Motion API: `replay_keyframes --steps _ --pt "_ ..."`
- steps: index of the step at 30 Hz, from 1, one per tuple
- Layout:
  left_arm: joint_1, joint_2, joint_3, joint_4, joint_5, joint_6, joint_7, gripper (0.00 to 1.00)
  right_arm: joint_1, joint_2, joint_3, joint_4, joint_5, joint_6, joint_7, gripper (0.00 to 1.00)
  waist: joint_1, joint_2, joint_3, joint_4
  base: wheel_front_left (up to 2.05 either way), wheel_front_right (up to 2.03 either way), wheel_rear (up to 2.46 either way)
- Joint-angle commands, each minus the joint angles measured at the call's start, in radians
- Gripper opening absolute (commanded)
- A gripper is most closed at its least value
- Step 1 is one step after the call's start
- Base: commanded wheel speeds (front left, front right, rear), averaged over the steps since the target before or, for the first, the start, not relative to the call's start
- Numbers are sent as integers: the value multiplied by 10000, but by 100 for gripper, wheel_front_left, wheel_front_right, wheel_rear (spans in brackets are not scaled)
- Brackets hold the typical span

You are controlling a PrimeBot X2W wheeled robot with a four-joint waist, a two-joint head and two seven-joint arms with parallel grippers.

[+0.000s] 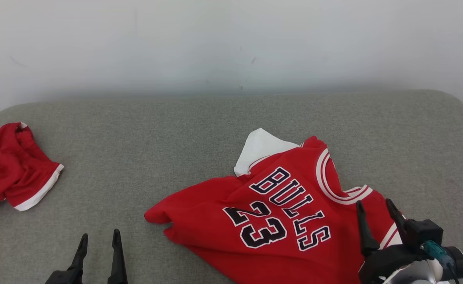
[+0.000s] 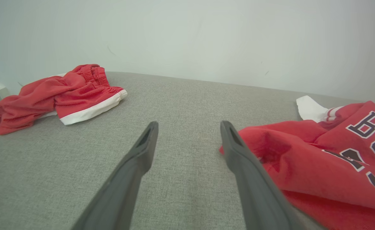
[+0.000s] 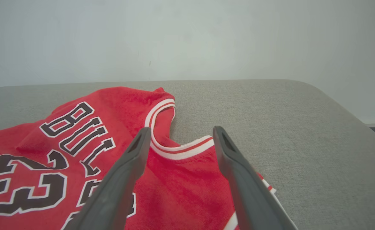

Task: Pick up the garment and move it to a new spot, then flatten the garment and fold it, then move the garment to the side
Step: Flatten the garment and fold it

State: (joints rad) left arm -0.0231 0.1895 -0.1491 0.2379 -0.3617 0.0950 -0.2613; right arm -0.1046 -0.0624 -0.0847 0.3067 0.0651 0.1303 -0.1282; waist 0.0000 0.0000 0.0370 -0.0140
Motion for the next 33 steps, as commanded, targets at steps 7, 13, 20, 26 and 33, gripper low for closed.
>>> replay_keyframes --steps 7,13,20,26,33 --pt "-133 -186 65 136 162 -159 -39 100 -1723 -851 1413 2492 204 11 403 100 0 0 -90 449 0 0 0" --pt "-243 -303 5 223 237 -232 -39 100 -2973 -1282 2006 4442 278 11 443 100 0 0 -8 809 0 0 0" --pt "-319 -403 52 410 310 -409 -39 100 -4202 -1455 2630 7080 372 11 766 90 0 0 84 1319 0 0 0" --pt "-406 -471 81 540 407 -492 -38 100 -5139 -1783 2575 8253 731 11 359 0 0 0 54 1509 0 0 0" --pt "-552 -605 31 603 477 -634 -38 100 -6244 -2601 1632 9160 752 11 -498 0 0 0 164 1581 0 0 0"
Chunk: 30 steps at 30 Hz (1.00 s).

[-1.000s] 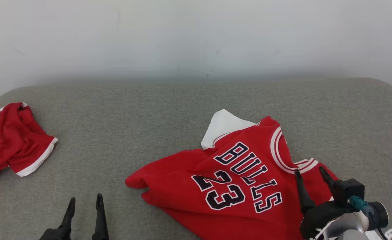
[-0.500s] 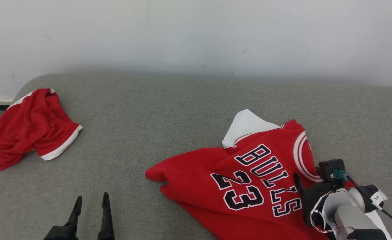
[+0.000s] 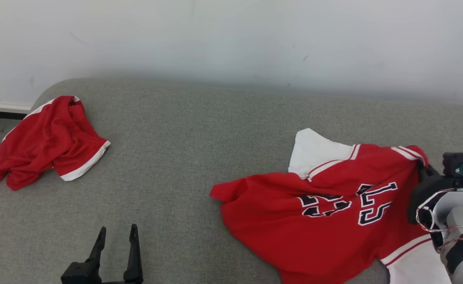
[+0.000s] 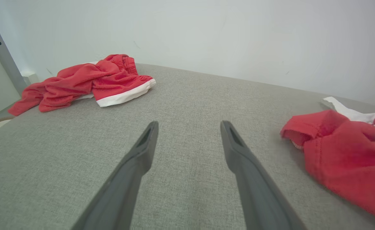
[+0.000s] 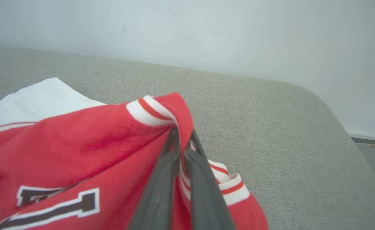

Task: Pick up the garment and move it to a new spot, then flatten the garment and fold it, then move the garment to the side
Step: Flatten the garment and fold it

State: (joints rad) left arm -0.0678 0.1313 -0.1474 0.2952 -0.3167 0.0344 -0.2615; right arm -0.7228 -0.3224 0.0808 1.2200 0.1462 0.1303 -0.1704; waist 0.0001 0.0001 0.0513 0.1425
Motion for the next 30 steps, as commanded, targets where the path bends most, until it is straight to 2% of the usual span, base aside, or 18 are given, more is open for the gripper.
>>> replay_keyframes --steps 1,4,5,6,12,15,16,20,21,25,30 --pt "-143 -52 -13 47 52 -70 -36 100 -172 -74 -164 112 -99 11 -205 0 -1 -1 38 19 0 0 0" --pt "-221 -137 -39 133 93 -145 -36 100 -387 -92 -473 294 -247 11 -432 0 -1 -1 99 2 0 0 0" --pt "-216 -159 -43 164 104 -153 -36 100 -441 -60 -534 340 -291 11 -496 92 -1 -1 110 -15 0 0 0" --pt "-203 -179 -46 201 122 -168 -36 100 -486 -55 -579 384 -346 11 -539 100 -1 -1 117 -42 0 0 0" --pt "-233 -242 27 336 212 -308 -36 100 -226 209 -785 328 -283 11 -882 100 -1 -1 22 -314 0 0 0" --pt "-207 -231 98 377 264 -364 -36 100 73 457 -720 -199 -56 11 -955 100 -1 -1 -33 -473 0 0 0" --pt "-174 -243 140 342 296 -389 -36 100 382 679 -717 -1251 348 11 -964 100 -1 -1 -26 -625 0 0 0" --pt "-82 -290 171 302 382 -420 -32 100 1700 781 -624 -3646 864 11 -952 100 -1 -1 -24 -938 0 0 0" --pt "-82 -290 171 302 382 -420 -32 100 1700 781 -624 -3646 864 11 -952 100 -1 -1 -24 -938 0 0 0" --pt "-95 -356 112 318 469 -514 -30 100 3151 1030 -724 -6049 1011 11 -953 100 -1 -1 -12 -1180 0 0 0" --pt "-156 -486 -216 427 617 -652 -30 100 4781 1584 -1027 -8392 694 11 -956 100 -1 -1 55 -1410 0 0 0"
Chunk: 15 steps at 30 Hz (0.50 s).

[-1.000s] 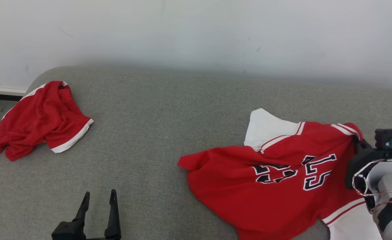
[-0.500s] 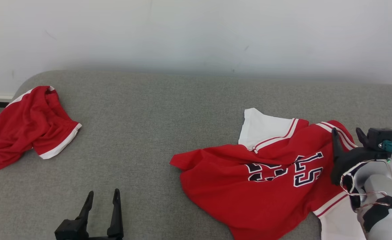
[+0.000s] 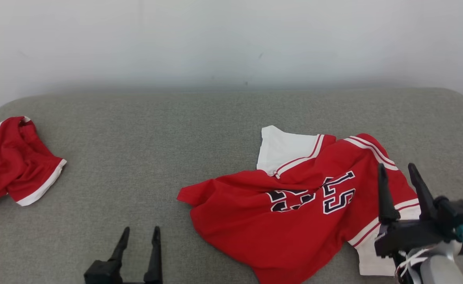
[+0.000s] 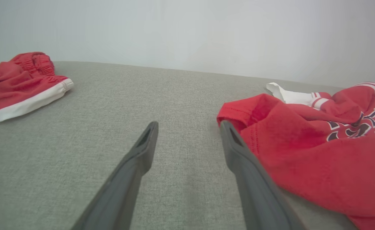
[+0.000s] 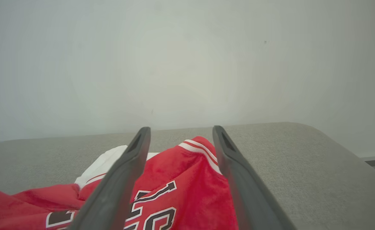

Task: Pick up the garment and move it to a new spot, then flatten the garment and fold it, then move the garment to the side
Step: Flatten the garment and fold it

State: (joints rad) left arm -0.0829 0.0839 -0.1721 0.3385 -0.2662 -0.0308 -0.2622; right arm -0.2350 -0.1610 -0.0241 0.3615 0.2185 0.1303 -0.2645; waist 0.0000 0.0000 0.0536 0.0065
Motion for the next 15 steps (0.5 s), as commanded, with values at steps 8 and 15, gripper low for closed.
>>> replay_keyframes --steps 8,15 --pt "-153 -206 -611 310 169 -192 -22 100 1600 789 -290 -1928 -407 11 -14 100 0 0 169 -363 0 0 0" --pt "-469 -302 -1854 1404 -65 -545 611 100 1866 1027 -85 -1991 -431 11 -16 100 0 0 243 -778 0 0 0"
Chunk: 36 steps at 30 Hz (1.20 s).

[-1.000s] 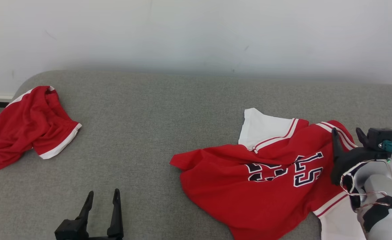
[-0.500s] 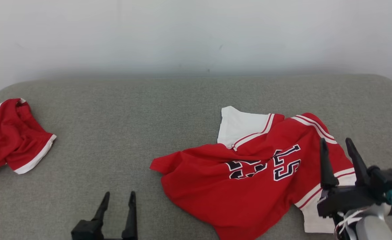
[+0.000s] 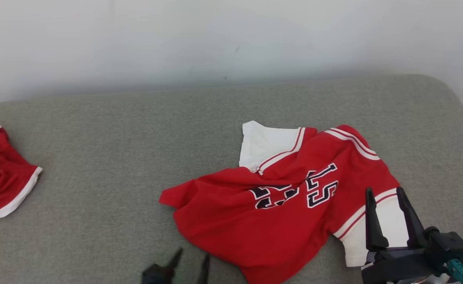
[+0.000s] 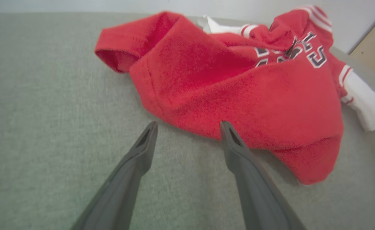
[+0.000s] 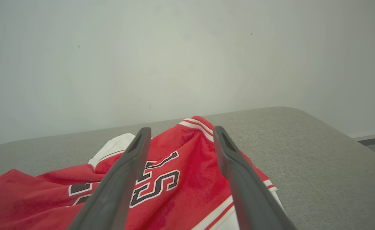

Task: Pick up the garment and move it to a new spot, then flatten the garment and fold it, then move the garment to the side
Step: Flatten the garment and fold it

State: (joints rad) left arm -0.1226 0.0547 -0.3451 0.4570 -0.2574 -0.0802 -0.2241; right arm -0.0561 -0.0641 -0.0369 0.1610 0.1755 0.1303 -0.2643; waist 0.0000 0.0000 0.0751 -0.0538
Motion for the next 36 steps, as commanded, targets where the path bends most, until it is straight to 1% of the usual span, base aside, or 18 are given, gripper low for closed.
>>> replay_keyframes --steps 1,4,6,13,17,18,19,23,26,29,32,34,36 --pt "-158 -27 -392 462 -179 -92 454 100 41 68 77 36 25 11 -16 100 0 0 35 -257 0 0 0" --pt "-379 -41 -981 858 -598 -177 799 100 -48 97 267 43 68 11 -16 100 0 0 70 -521 0 0 0" --pt "-497 -44 -1425 931 -997 -217 742 100 -85 107 329 68 77 11 -16 100 0 0 102 -654 0 0 0" --pt "-1083 -37 -2787 1524 -1820 -9 799 100 -30 135 448 378 -4 11 -17 100 0 0 122 -861 0 0 0" --pt "-1462 -40 -3403 2015 -2235 64 585 100 11 138 581 764 -67 11 -17 100 0 0 57 -874 0 0 0" --pt "-1554 -37 -3489 2084 -2393 89 488 65 14 138 611 834 -14 11 -17 100 0 0 41 -868 0 0 0" --pt "-1635 -37 -3602 2201 -2517 93 428 0 7 140 646 888 14 11 -17 100 0 0 29 -864 0 0 0" --pt "-1876 -37 -3831 2424 -2804 138 171 0 15 141 673 987 110 11 -17 100 0 0 -2 -806 0 0 0" --pt "-2049 -36 -3849 2607 -3010 281 -73 0 44 141 616 1016 159 11 -17 100 0 0 -23 -673 0 0 0" --pt "-2168 3 -3776 2552 -2877 520 -216 0 98 141 558 1045 159 11 -17 100 0 0 -60 -508 0 0 0" --pt "-2098 369 -3503 1801 -2774 876 -312 0 163 140 473 1043 158 11 -17 100 0 0 -81 -322 0 0 0" --pt "-1934 746 -3413 1027 -2588 1209 -272 0 201 141 406 1043 177 11 -17 100 0 0 -99 -187 0 0 0" --pt "-1764 1123 -3390 -56 -2447 1519 -2 0 201 142 374 1073 198 11 -17 100 0 0 -110 -75 0 0 0"
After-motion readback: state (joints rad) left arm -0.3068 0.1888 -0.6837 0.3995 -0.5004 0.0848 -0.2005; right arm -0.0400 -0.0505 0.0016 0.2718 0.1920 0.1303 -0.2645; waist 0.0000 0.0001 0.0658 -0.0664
